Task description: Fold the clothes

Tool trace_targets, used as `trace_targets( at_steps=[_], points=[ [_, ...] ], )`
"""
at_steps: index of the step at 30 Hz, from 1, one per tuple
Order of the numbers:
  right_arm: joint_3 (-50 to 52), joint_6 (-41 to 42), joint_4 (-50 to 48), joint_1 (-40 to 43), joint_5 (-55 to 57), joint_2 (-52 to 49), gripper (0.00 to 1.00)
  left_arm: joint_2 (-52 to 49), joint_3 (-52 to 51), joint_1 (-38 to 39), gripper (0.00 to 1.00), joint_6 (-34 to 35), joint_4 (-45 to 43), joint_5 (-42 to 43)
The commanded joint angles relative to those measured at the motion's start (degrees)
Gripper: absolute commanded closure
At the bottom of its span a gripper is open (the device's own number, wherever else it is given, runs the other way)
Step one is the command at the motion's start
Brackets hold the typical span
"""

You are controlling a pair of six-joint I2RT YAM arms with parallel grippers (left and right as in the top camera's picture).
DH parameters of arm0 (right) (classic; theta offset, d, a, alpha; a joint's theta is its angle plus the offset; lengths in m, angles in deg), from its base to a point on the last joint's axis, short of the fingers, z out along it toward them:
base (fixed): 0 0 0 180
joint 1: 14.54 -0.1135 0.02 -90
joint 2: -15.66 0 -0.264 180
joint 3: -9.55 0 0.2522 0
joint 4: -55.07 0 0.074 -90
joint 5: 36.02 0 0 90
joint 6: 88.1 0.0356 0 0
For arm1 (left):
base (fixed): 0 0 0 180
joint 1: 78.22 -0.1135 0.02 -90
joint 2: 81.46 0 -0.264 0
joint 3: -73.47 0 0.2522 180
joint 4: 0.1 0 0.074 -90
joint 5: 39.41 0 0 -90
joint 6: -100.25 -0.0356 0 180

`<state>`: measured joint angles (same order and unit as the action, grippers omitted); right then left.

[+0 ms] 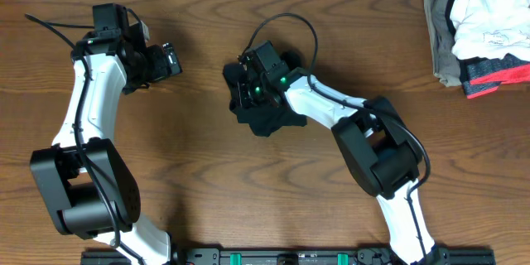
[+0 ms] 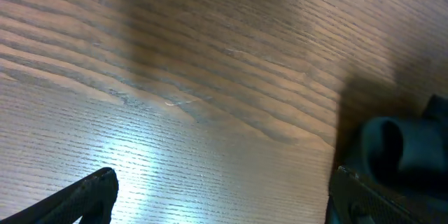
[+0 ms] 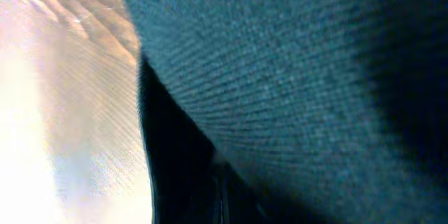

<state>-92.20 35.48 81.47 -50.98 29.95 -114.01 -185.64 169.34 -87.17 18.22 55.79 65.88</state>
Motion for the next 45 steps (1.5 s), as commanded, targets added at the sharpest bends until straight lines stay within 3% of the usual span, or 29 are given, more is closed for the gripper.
trace_targets(
  at_steps=[1,5,9,11,12,13,15,18,20,22,25,33,45],
  points=[
    [0.37,2.71,0.35,1.7,-3.93,-1.77,0.99,0.5,0.59,-0.24,0.02,0.0,0.04,0.48],
    [-2.95,-4.24,2.25,3.06,-7.56,-1.01,0.99,0.48,0.59,-0.24,0.02,-0.39,0.0,0.48],
    [-8.7,-12.33,10.67,4.92,-8.13,1.7,0.97,0.48,0.59,-0.24,0.02,-0.42,0.0,0.39],
    [-11.63,-15.96,15.72,6.21,-8.15,3.37,0.87,0.48,0.59,-0.24,0.02,-0.44,0.02,-0.31],
    [-12.76,-17.09,17.73,6.8,-8.15,3.96,0.8,0.48,0.59,-0.24,0.02,-0.44,0.04,-0.74],
    [-14.43,-18.95,20.87,7.78,-8.15,4.87,0.66,0.48,0.59,-0.24,0.02,-0.44,0.04,-1.07],
    [-16.26,-21.49,24.92,9.31,-8.13,6.01,0.52,0.48,0.59,-0.24,0.02,-0.42,0.04,-1.05],
    [-17.73,-25.55,29.86,11.91,-7.87,6.82,0.47,0.48,0.59,-0.07,0.02,-0.74,-0.11,-0.96],
    [-17.66,-26.69,32.57,13.57,-6.97,6.73,0.54,0.48,0.59,0.7,0.02,-4.66,0.15,-0.96],
    [-17.14,-27.96,34.82,15.17,-6.56,6.43,0.75,0.48,0.59,1.84,0.02,-8.52,0.57,-0.98],
    [-16.0,-28.63,35.87,16.83,-6.58,6.21,0.98,0.48,0.59,3.48,0.02,-10.12,0.5,-1.03],
    [-11.78,-29.42,30.86,15.65,-6.34,3.52,0.99,0.46,0.59,5.55,0.02,-10.12,-1.07,-1.03],
    [-10.19,-33.9,15.47,15.23,-2.75,-8.17,0.99,0.46,0.5,5.55,0.02,-10.58,-1.07,-1.03]
  ],
)
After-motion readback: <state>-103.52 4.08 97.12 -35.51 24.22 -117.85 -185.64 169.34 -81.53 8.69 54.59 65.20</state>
